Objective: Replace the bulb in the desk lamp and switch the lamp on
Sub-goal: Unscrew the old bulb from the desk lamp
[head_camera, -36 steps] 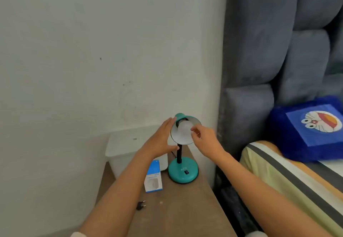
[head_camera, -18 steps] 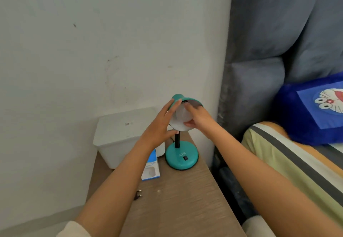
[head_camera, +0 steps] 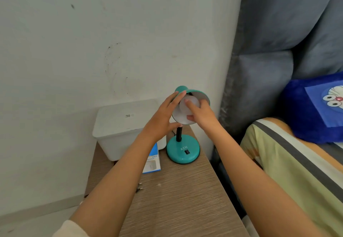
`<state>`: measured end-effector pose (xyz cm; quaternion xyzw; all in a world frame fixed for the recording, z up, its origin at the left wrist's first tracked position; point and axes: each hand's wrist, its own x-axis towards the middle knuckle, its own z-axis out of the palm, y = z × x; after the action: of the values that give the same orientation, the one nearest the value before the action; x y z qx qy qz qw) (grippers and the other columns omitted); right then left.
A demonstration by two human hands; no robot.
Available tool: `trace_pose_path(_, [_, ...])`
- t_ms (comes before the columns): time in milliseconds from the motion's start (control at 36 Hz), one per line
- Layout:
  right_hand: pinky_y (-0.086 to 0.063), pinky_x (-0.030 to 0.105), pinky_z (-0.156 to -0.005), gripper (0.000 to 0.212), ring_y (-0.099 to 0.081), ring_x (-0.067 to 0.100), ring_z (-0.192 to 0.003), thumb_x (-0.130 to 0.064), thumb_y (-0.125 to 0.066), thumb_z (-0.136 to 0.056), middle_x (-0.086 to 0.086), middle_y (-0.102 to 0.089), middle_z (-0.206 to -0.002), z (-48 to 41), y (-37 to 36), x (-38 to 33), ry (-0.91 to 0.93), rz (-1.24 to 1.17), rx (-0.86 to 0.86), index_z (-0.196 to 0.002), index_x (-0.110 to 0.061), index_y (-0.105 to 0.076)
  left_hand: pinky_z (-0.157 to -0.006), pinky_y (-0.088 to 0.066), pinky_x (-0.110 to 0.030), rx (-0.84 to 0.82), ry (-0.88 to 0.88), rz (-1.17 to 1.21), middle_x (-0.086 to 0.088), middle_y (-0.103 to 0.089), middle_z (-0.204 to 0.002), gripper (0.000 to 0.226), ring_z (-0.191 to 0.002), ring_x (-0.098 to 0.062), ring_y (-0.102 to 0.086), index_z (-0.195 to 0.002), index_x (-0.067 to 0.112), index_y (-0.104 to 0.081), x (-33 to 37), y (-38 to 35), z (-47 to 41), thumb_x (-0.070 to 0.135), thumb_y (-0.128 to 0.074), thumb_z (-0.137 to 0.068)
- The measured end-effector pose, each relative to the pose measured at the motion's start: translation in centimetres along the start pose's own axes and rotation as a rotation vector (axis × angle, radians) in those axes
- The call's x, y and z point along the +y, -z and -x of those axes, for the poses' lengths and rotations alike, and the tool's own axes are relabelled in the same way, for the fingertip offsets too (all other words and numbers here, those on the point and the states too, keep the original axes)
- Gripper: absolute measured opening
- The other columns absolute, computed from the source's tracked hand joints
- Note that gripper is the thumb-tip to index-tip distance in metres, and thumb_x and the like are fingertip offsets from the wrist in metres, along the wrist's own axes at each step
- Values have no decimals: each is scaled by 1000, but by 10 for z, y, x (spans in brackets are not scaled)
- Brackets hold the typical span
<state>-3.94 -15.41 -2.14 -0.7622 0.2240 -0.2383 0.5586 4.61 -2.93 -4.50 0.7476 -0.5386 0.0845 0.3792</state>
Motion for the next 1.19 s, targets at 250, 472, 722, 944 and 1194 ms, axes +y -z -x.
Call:
trace_pose_path(250, [-56,32,-79,56,-51,18,-112,-32,-57,-89,0,-45,-124,4,-4,-5,30,-157,8,-136,-14,-34,-112,-28,-29,4,7,6,-2,-23,-153,97,-141,-13,-23,-144,43,-13,1,0,2,14,-76,-77])
trace_pose_path(472, [-56,34,-84,53,-48,19,-114,-31,-56,-90,1,-45,-127,3,-3,-1,62,-210,20,-136,-17,-35,-112,-31,-33,-2,23,6,0,-22,-153,99,-140,-13,-25,-142,48,-11,1,1,2,13,-76,-76])
trace_pose_path(722, [-52,37,-93,55,-50,17,-112,-32,-63,-85,0,-48,-123,1,-4,-2,-36,-375,-31,-132,-16,-38,-112,-29,-30,7,16,14,-1,-25,-152,98,-140,-12,-25,-142,48,-12,2,2,2,15,-76,-76])
trace_pose_path(944, [-54,36,-89,54,-52,23,-115,-32,-61,-86,6,-48,-128,-1,0,1,-63,-364,-65,-132,-12,-39,-113,-30,-32,-3,22,17,1,-25,-152,97,-140,-12,-25,-143,47,-14,0,2,1,16,-76,-76])
trace_pose_path(1194, [-55,39,-87,56,-50,24,-115,-36,-56,-88,8,-43,-131,-2,-3,-4,-72,-268,-30,-133,-11,-34,-110,-25,-18,-1,9,24,3,-27,-151,96,-139,-8,-26,-142,47,-16,-1,3,-1,16,-77,-75])
